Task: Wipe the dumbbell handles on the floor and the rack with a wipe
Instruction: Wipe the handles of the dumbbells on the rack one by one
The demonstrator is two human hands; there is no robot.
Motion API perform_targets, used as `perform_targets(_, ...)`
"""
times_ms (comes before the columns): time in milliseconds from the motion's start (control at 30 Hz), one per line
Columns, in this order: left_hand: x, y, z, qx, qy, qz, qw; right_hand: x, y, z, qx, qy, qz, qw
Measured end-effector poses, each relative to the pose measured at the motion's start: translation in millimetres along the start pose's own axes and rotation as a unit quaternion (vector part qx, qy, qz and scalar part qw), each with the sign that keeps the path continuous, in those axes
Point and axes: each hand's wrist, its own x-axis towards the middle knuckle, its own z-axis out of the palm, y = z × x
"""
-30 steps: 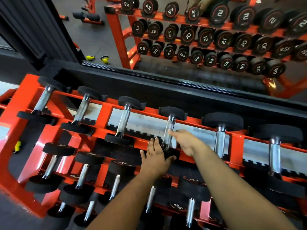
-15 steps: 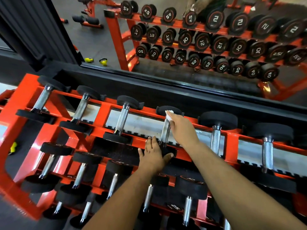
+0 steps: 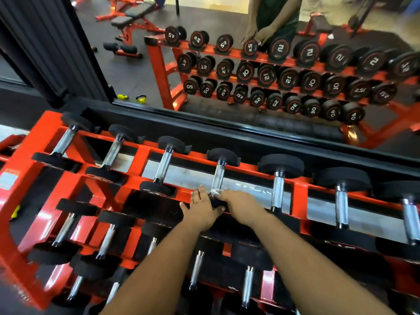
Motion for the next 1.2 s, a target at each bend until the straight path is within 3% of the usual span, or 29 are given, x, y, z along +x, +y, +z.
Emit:
perform_targets(67, -14.2, 4.2, -2.9, 0.005, 0.019, -0.002, 1.000, -20.4, -6.7, -2.8, 0.148, 0.069, 0.064, 0.984)
perform_targets(133, -28.0, 5.6, -1.5, -0.026, 0.049, 0.000, 0.998, -39.5, -17.4, -7.8, 0.299, 0.128, 0.127, 0.937)
perform_targets(267, -80.0, 22.1, 2.9, -0.233, 0.083, 0.103, 0.963, -88.6, -45.6, -32.6, 0.598, 0.173, 0.220, 0.751)
perform_targets(333, -105.0, 30.8, 3.2, -0.310, 0.064, 0.094, 0.944, -108.4, -51.5, -38.8, 0.665, 0.164, 0.226, 0.693)
perform_targets(367, -120.4, 35.7, 3.6, -0.334, 0.060, 0.092, 0.936, -120.4, -53.5, -41.5, 0.678, 0.159, 0.221, 0.683)
perform_targets(433, -141.5, 42.2, 5.9, -0.376, 0.061, 0.095, 0.920, -139.0, -54.0, -44.9, 0.673, 0.166, 0.215, 0.688)
perform_targets(600, -182.4, 53.7, 3.6, -0.439, 0.087, 0.077, 0.891, -184.0, -59.8, -56.3, 0.597, 0.214, 0.198, 0.748)
perform_targets(733, -203.9, 54.8, -4.4, -0.453, 0.058, 0.079, 0.886, -209.5, -68.4, -60.7, 0.490, 0.180, 0.180, 0.834)
perform_targets(867, -222.2, 54.2, -14.7, -0.377, 0.041, 0.143, 0.914, -222.9, -92.1, -77.4, 0.549, 0.191, 0.176, 0.795)
perform_targets(967, -230.0, 47.2, -25.1, -0.353, 0.038, 0.187, 0.916, -226.2, -108.1, -78.6, 0.523, 0.187, 0.177, 0.813)
perform_targets(1100, -241.2, 37.2, -29.4, -0.439, 0.017, 0.155, 0.885, -234.3, -127.5, -71.7, 0.533, 0.225, 0.179, 0.796)
perform_targets(1200, -254.3, 31.5, -22.8, -0.468, -0.064, 0.131, 0.872, -240.0, -136.3, -65.1, 0.542, 0.262, 0.200, 0.773)
